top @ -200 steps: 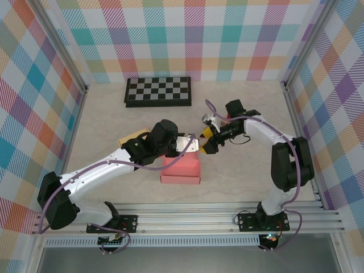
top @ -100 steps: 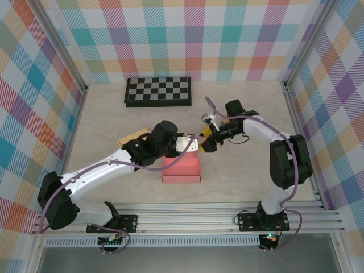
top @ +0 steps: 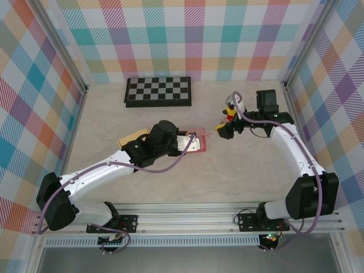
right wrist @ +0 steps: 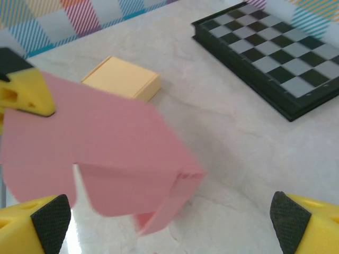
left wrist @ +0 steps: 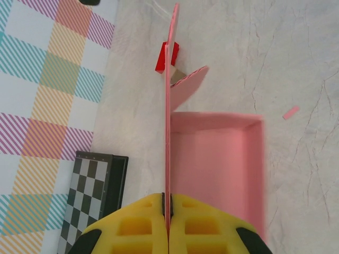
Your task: Fold the paper box
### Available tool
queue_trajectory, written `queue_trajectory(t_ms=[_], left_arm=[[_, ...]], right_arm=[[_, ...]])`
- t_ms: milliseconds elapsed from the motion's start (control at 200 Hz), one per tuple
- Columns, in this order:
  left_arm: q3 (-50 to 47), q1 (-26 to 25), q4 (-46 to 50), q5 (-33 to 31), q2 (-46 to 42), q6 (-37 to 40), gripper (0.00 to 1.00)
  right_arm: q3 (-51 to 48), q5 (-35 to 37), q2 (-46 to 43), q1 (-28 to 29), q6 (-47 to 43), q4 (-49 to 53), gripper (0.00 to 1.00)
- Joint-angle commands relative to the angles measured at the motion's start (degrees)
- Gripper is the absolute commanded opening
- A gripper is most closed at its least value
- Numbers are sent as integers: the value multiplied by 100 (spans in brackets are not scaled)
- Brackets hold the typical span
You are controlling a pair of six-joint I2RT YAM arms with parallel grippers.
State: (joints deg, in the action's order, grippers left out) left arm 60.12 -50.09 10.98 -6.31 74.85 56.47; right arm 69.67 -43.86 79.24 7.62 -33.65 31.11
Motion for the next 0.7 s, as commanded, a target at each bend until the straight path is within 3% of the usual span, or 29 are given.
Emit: queue_trajectory(t_ms=[0,150,240,425,535,700], left_arm=[[53,66,-125,271,-233,92,0],[87,143,-63,362,-251,185,0],[97,186,-18,414,-252,224,0],[105,195,-25,580,-304,160,0],[127,199,-11,619,-295,128,0],[139,198,18,652,-284,41,0]], right_arm=[[475,-568,100,-203,190,0,100],[602,-876,419,-248,-1104,731,100],[147,-957,362,-226,-1655,447,100],[-548,-670,289,155,-1983,-166,92],[-754,-340,412,344,-1919,-558,90],[-725,-403,525,469,-2003,-544,89]])
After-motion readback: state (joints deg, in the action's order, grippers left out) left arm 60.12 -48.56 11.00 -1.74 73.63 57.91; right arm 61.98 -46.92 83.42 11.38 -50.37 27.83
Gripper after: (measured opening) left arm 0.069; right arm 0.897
